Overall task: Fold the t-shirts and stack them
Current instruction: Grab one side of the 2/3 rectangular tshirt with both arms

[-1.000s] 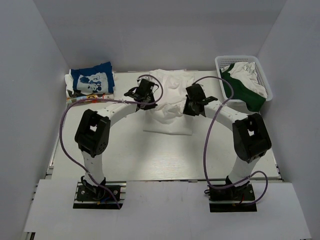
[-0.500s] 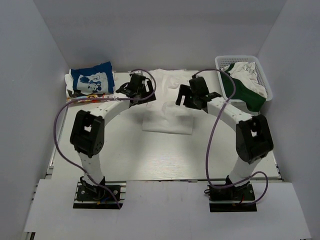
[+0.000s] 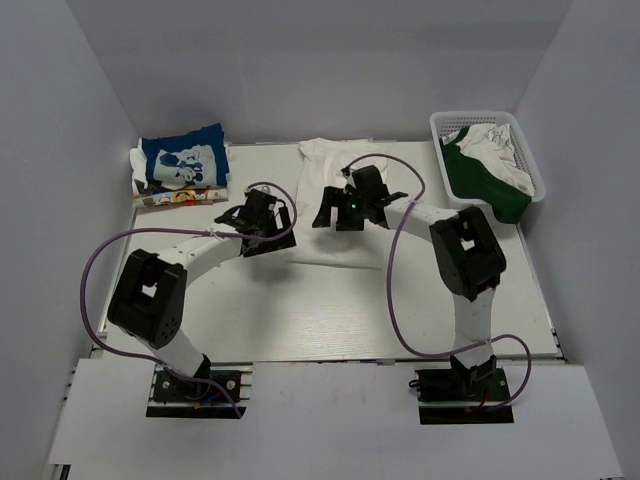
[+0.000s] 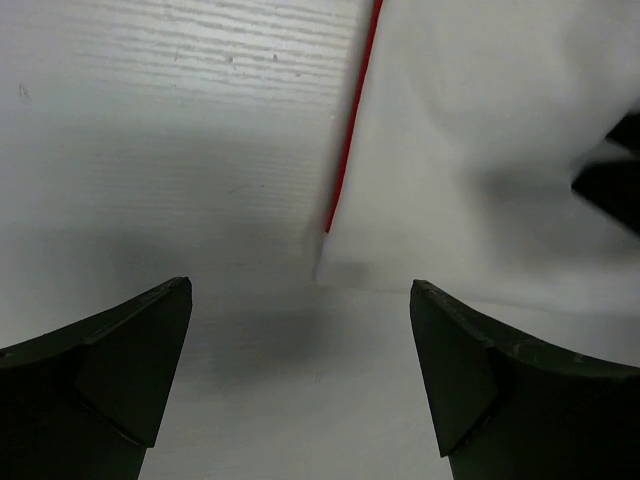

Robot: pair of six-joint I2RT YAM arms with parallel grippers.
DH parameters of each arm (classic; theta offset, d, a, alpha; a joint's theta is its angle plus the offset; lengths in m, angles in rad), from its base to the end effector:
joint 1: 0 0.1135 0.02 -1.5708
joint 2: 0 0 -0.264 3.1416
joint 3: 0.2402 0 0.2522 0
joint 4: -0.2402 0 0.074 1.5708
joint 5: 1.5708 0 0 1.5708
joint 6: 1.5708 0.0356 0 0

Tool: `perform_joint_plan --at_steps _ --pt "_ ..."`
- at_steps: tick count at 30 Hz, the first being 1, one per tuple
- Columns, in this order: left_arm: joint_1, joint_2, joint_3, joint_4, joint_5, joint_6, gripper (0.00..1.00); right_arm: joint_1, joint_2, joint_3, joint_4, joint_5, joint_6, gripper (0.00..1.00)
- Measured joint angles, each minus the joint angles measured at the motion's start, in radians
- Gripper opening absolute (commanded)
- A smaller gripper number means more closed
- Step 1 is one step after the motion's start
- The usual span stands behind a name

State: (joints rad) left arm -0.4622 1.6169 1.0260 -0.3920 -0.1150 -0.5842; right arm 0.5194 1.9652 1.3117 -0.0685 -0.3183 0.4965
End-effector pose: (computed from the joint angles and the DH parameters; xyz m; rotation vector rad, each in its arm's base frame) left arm 0.2969 -0.1434 0.1996 -0.2009 2.5571 -0.2600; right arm 0.3706 0.2248 0.1847 -0.2021 2.4043 0.8664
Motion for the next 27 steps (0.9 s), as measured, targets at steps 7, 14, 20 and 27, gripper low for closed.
perform_joint_plan --at_steps 7,14,20,27 --pt "-0.010 -0.005 -0.018 0.010 0.011 0.019 1.00 -0.042 0.275 0.336 0.055 0.010 0.072 0.90" --pt "-0.012 -0.001 -0.019 0.020 0.029 0.032 1.00 -0.116 0.275 0.464 0.042 0.095 0.043 0.90" --pt "-0.004 0.089 -0.002 0.056 0.034 0.040 0.74 -0.137 -0.074 0.015 0.034 0.166 -0.008 0.90" --pt "-0.003 0.162 0.026 0.085 0.039 0.059 0.54 -0.148 -0.373 -0.336 0.000 0.183 -0.014 0.90"
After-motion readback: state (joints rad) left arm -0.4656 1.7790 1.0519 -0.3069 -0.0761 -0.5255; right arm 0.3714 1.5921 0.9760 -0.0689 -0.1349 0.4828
